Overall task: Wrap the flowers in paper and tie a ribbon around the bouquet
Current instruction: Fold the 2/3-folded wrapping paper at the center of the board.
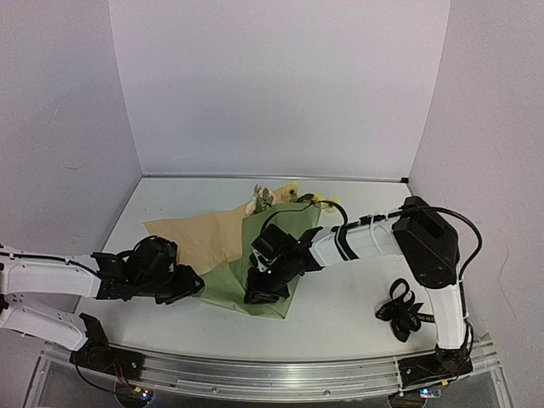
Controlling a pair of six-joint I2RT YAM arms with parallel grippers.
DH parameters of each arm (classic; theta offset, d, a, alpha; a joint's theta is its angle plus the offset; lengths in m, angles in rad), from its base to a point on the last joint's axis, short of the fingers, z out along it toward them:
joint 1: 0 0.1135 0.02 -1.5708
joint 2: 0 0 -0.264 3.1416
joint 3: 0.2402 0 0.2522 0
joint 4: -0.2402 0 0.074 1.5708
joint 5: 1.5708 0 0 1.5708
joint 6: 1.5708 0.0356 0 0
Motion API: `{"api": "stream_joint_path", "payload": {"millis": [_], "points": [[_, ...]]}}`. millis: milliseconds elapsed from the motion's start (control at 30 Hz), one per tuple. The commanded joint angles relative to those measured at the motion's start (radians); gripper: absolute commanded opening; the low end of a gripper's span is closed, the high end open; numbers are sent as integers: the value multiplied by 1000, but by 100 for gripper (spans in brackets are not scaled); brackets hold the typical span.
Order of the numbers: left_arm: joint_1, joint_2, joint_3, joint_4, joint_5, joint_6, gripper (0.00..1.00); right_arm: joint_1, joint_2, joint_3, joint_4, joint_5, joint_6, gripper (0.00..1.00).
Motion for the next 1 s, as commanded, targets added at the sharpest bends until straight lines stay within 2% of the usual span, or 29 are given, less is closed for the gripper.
{"api": "stream_joint_path", "payload": {"millis": [0, 167, 367, 600, 800, 967], "points": [[1, 32, -19, 13, -6, -125, 51, 10, 18, 31, -24, 2, -22, 20], [5, 33, -47, 27, -49, -136, 38, 26, 8, 56, -86, 17, -82, 24], [10, 50, -43, 71, -39, -81, 11, 51, 23, 129, -205, 67, -150, 26], [11, 21, -38, 71, -33, -28, 3, 87, 74, 257, -378, 178, -191, 34], [10, -10, -40, 75, -21, 2, 0, 111, 127, 361, -486, 260, -202, 34], [10, -38, -48, 73, -19, 17, 0, 120, 139, 390, -511, 299, -201, 27]]}}
